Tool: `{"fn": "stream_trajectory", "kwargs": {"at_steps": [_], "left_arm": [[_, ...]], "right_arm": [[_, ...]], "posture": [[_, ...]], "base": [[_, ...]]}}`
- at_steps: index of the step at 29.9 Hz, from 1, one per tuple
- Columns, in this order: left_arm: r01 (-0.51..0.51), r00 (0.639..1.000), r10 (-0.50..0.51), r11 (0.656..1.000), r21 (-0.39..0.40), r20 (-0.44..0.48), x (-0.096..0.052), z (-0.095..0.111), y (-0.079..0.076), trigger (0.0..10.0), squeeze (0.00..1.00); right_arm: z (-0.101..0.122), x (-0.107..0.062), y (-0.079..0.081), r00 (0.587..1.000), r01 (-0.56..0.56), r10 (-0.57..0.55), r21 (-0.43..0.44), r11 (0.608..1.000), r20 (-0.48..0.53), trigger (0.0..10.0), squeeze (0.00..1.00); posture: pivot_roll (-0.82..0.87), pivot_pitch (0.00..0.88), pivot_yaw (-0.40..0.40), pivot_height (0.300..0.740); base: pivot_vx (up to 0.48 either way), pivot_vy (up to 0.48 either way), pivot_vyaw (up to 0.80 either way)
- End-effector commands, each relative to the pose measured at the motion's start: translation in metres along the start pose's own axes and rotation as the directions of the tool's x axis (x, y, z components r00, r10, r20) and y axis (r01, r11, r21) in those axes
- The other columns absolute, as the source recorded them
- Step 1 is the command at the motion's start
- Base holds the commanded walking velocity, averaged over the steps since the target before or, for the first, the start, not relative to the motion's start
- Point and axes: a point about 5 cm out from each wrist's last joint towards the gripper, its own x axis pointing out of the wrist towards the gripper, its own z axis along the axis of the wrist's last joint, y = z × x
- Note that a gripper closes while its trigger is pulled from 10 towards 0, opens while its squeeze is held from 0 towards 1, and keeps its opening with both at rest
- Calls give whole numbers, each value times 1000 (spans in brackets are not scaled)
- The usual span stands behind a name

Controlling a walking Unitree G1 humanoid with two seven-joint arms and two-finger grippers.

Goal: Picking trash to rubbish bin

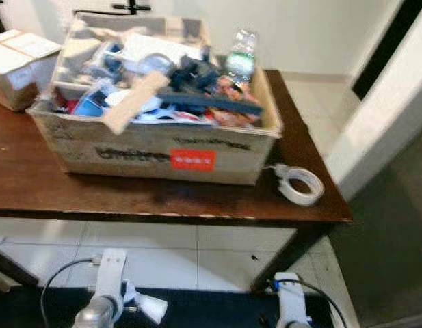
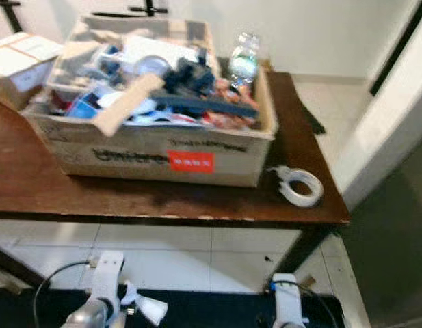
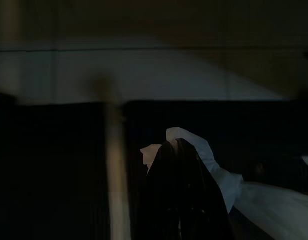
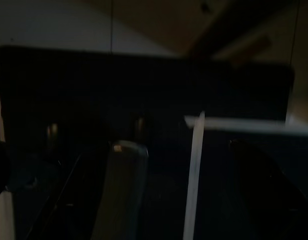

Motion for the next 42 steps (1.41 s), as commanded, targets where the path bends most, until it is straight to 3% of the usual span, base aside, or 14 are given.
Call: {"fn": "stream_trajectory", "kwargs": {"at_steps": [1,21,26,28,32,33,37,39,40,42], "left_arm": [[4,1000,-4,1000,-1,-30,-2,-7,1,10000,0],[55,998,-53,998,37,-31,-2,-8,-6,10000,0],[121,993,-119,988,101,-26,-3,-9,-9,10000,0],[204,979,-205,965,165,-11,-6,-7,-12,10000,0],[383,911,-410,877,288,36,-16,1,-16,10000,0],[397,898,-436,860,322,59,-19,5,-16,10000,0],[393,885,-455,846,359,103,-21,13,-16,10000,0],[401,859,-488,829,390,156,-26,22,-20,10000,0],[401,859,-488,829,390,156,-26,22,-20,10000,0],[408,832,-519,813,416,198,-32,27,-25,10000,0]], "right_arm": [[-13,-2,4,999,-7,7,21,1000,-40,10000,0],[-22,-4,2,998,-1,3,28,1000,-66,10000,0],[-25,-6,-5,997,-31,28,-38,999,-77,10000,0],[-24,-8,-10,994,-70,63,-86,994,-88,10000,0],[-9,-9,-16,982,-187,184,-213,959,-37,10000,0],[-3,-9,-16,976,-217,219,-231,949,-15,10000,0],[7,-10,-17,959,-267,282,-256,929,26,10000,0],[22,-13,-12,915,-352,393,-301,886,90,10000,0],[22,-13,-12,915,-352,393,-301,886,90,10000,0],[29,-17,-5,858,-437,498,-328,837,127,10000,0]], "posture": [[125,122,-25,740],[126,130,-24,740],[119,133,-27,740],[114,137,-30,740],[106,144,-31,740],[105,147,-34,740],[107,150,-38,740],[108,151,-42,740],[108,151,-42,740],[109,152,-43,740]], "base": [[281,0,0],[40,0,0],[0,0,0],[0,0,0],[0,0,0],[0,0,0],[0,0,0],[0,0,0],[0,0,0],[0,0,0]]}}
